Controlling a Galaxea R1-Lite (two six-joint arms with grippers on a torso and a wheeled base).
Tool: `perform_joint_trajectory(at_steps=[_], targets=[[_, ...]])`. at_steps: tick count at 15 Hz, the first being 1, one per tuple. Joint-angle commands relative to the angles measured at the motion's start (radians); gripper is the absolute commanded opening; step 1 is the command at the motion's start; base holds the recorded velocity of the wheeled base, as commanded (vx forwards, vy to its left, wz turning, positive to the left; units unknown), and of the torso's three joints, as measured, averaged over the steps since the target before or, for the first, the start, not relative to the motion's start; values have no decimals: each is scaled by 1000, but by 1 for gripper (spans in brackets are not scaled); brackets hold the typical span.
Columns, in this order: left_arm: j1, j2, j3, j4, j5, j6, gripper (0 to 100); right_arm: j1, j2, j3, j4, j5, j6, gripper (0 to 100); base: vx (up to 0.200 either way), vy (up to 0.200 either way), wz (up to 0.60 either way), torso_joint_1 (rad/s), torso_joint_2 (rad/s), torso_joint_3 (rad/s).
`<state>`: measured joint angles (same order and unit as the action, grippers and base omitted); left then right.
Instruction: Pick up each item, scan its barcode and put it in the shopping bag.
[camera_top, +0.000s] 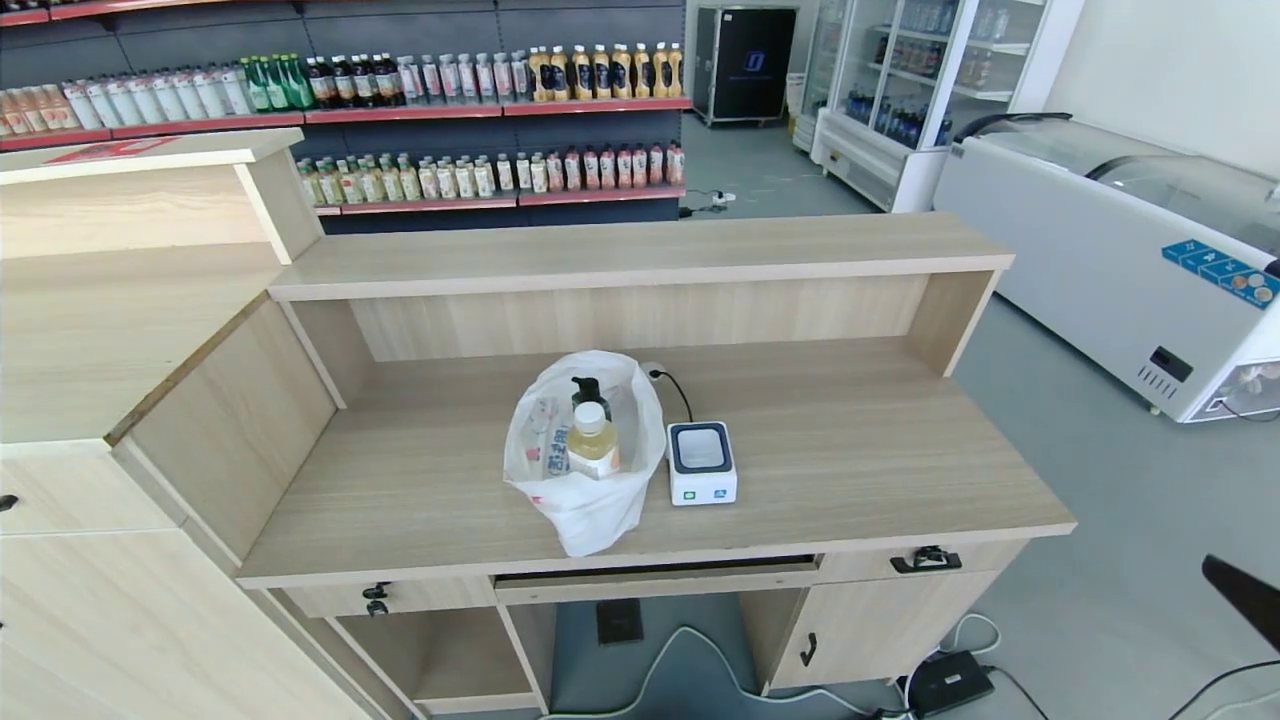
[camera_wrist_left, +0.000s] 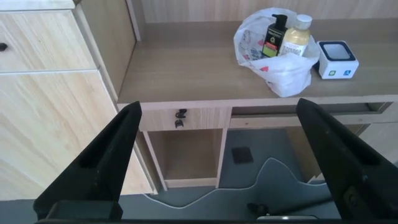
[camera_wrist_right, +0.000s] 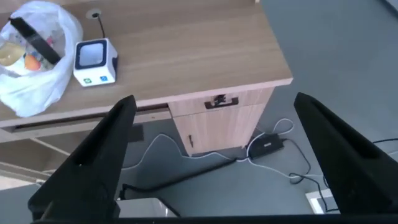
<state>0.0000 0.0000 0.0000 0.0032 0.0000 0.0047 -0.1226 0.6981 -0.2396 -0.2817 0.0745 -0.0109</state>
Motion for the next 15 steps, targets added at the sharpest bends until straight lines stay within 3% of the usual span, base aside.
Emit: perform_joint_trajectory(at_steps=[1, 3, 7, 15], targets=[[0, 0, 0, 0, 0, 0, 100, 54, -275, 192, -2, -1, 11, 100, 0, 0, 0, 0, 0, 0], [0, 0, 0, 0, 0, 0, 100, 54, -390, 240, 3, -2, 11, 100, 0, 0, 0, 0, 0, 0], [0, 0, 0, 0, 0, 0, 100, 57, -612, 240, 194, -2, 19, 100, 0, 0, 0, 0, 0, 0], [0, 0, 0, 0, 0, 0, 100, 118, -698, 240, 219, -2, 17, 100, 0, 0, 0, 0, 0, 0]])
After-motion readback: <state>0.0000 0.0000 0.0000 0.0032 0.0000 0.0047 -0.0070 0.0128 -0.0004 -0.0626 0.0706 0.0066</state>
